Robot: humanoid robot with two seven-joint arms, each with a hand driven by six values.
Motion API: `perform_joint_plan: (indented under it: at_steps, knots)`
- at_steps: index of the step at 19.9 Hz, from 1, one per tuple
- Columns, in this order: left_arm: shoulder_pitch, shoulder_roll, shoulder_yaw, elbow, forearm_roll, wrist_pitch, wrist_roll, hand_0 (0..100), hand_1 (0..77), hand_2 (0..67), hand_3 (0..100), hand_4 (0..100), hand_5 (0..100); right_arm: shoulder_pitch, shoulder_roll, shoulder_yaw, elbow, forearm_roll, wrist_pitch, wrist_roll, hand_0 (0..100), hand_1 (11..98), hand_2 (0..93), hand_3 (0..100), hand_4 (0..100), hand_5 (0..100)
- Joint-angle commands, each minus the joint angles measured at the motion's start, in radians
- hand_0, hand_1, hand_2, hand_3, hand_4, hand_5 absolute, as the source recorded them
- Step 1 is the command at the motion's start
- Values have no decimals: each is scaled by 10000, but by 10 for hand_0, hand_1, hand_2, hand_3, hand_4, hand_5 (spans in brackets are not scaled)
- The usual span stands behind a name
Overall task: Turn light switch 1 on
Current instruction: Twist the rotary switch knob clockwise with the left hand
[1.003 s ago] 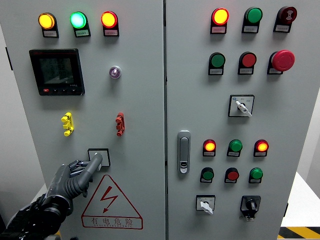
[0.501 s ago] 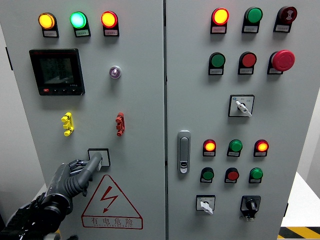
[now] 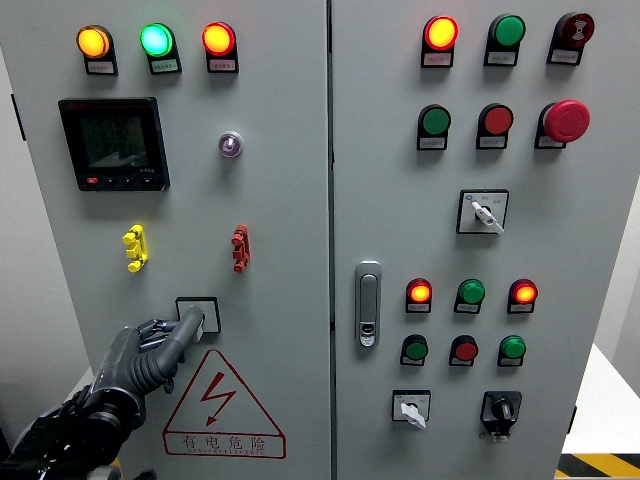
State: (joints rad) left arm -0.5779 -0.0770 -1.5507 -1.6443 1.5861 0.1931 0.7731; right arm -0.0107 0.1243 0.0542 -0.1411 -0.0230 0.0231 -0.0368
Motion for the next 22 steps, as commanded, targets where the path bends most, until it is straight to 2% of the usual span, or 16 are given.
perform_joint_plan:
  at_steps: [1, 7, 10, 11, 12, 18, 19, 22]
  knots:
    - [-4, 3, -1, -1, 0, 2, 0, 434, 493, 520, 931, 1000, 999, 0, 0, -5, 0, 0, -1, 0, 0, 200, 0, 198, 194, 105]
    - [-4, 3, 29, 45, 0, -29, 0, 466, 493, 522, 932, 1000, 1000, 0, 0, -5, 0, 0, -16, 0, 0, 200, 0, 198, 194, 105]
    - [-35, 3, 90, 75, 0, -29, 0, 522, 503, 523, 933, 1000, 1000, 0, -15, -5, 0, 0, -1, 0, 0, 201, 0, 198, 194, 105]
    - [-35, 3, 91, 76, 0, -29, 0, 547, 506, 523, 933, 1000, 1000, 0, 0, -5, 0, 0, -1, 0, 0, 200, 0, 198, 194, 105]
    - [-35, 3, 91, 76, 0, -29, 0, 558, 506, 523, 933, 1000, 1000, 0, -15, -5, 0, 0, -16, 0, 0, 200, 0, 198, 194, 105]
    - [-66, 33, 91, 76, -15, -14, 0, 654, 507, 525, 934, 1000, 1000, 0, 0, -5, 0, 0, -1, 0, 0, 200, 0, 198, 194, 105]
    - [-81, 33, 91, 91, -15, -14, 0, 660, 501, 525, 935, 1000, 1000, 0, -15, 10, 0, 0, -16, 0, 0, 199, 0, 198, 194, 105]
    - [-127, 33, 91, 137, -15, -14, 0, 684, 457, 527, 937, 1000, 1000, 0, 0, -5, 0, 0, -1, 0, 0, 199, 0, 198, 194, 105]
